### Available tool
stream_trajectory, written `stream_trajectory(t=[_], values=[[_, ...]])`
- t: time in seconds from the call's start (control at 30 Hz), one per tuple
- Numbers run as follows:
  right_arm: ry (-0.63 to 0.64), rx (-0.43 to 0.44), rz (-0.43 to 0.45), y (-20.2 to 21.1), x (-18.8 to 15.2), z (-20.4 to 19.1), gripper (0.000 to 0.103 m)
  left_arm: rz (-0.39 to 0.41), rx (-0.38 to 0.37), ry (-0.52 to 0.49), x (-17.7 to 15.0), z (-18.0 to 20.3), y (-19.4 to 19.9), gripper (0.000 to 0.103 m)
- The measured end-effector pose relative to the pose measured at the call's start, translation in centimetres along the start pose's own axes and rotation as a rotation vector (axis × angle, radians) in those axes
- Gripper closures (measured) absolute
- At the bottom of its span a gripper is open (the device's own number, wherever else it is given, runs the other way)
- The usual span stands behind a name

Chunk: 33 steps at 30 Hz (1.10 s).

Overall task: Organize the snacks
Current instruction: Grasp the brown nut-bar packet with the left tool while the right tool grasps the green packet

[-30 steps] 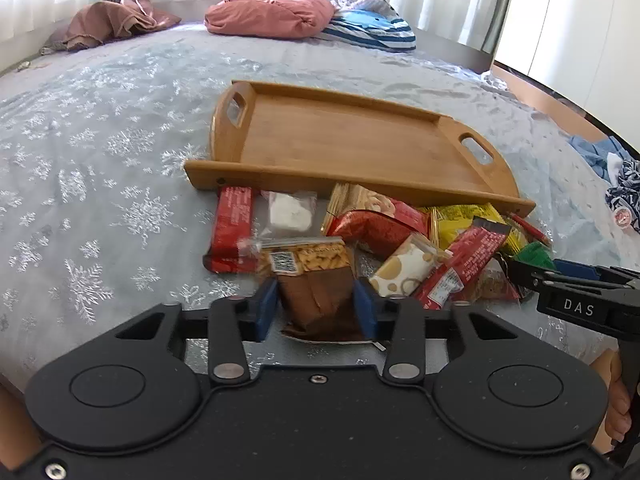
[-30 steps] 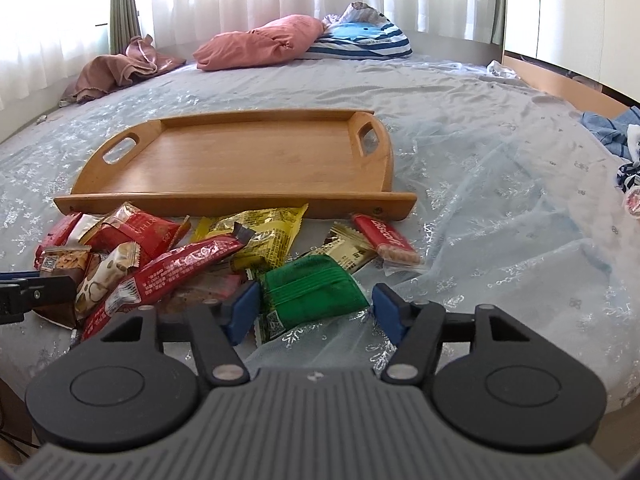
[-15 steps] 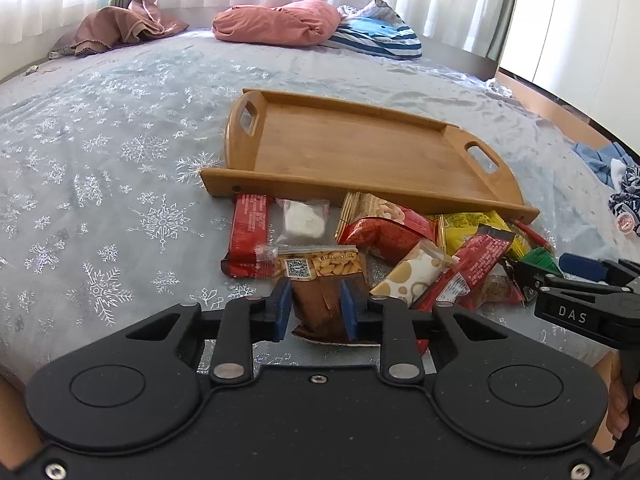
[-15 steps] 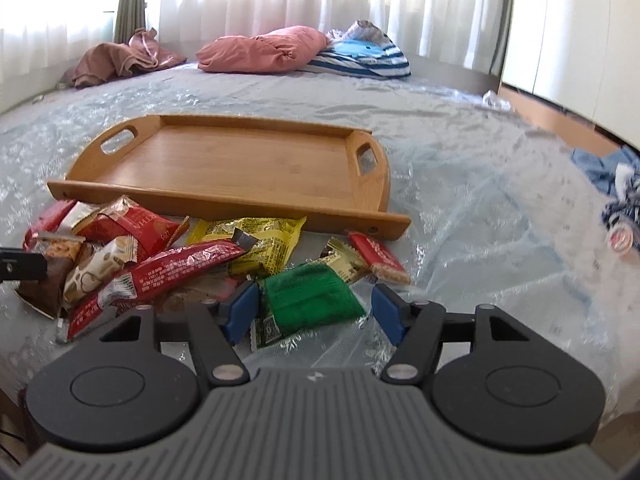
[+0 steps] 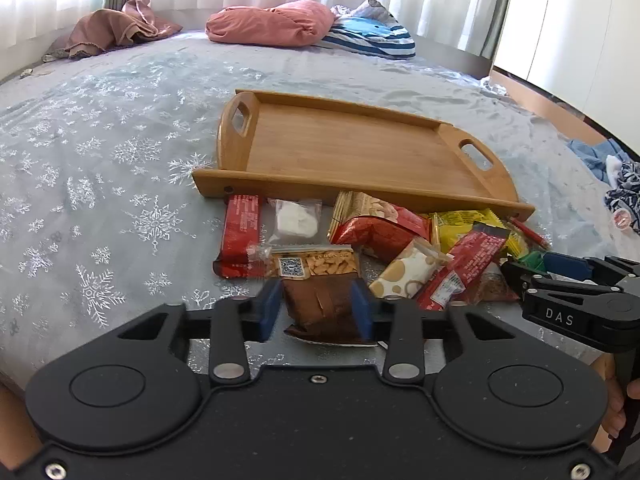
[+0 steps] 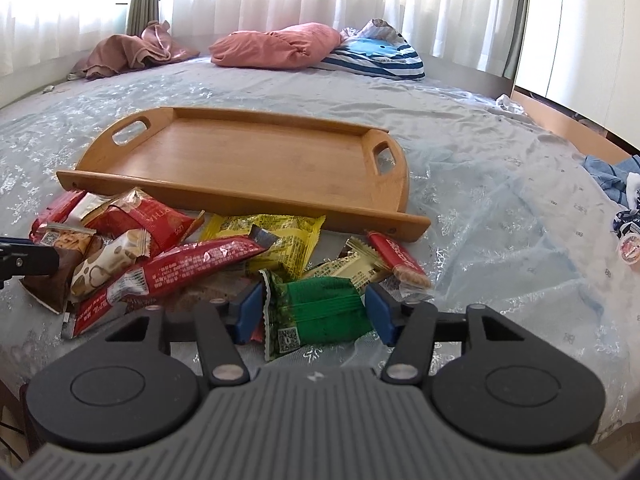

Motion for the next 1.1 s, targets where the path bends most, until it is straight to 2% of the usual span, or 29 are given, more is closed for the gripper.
stream_trajectory(t=[0.37,0.43,0.5,0.67,0.7,0.73,0.8,0.97,1.1], values=[[-0.018,0.014,-0.016,-0.3,-0.1,0.6,0.032,0.000,-0.001,-0.010,-0.1,0.3,-0.6,0.065],[-0.018,0.010,-0.014,-0.2,-0.1,0.5,0.041,0.002,0.009,-0.017,0.0,0.5,-0.5,0.075],[-0.022,0.012,-0.011,0.0,-0.2,0.5,0.045,0.008,0.021,-0.021,0.1,0.5,-0.4,0.080],[-0.029,0.009,0.003,0.7,-0.2,0.5,0.053,0.008,0.006,-0.010,0.1,0.0,0.0,0.081],[-0.031,0.009,0.006,0.8,-0.2,0.5,0.055,0.015,0.008,-0.010,0.0,0.0,0.2,0.076],[-0.032,0.009,0.010,1.0,-0.2,0.5,0.055,0.021,0.005,-0.015,-0.1,0.1,0.3,0.065],[-0.031,0.007,0.011,1.2,-0.2,0.4,0.055,0.025,0.003,-0.030,-0.3,0.4,0.4,0.057],[-0.023,-0.001,0.004,1.1,-0.4,0.2,0.056,0.005,0.023,-0.057,-0.7,1.1,-0.6,0.056],[0.007,-0.012,-0.009,0.5,-1.0,-0.3,0.052,0.018,0.037,-0.056,-1.2,1.2,-1.0,0.054]])
Point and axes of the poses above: each gripper's, at about its wrist camera, not at the fingertips, and y roughly against the way its jaws point, z to its right, x to its top, the point moved 1 cm from there along -y, roughly the way its jaws point, and after that the axes turned 8 degrees about -z, right-handed, at the moved point
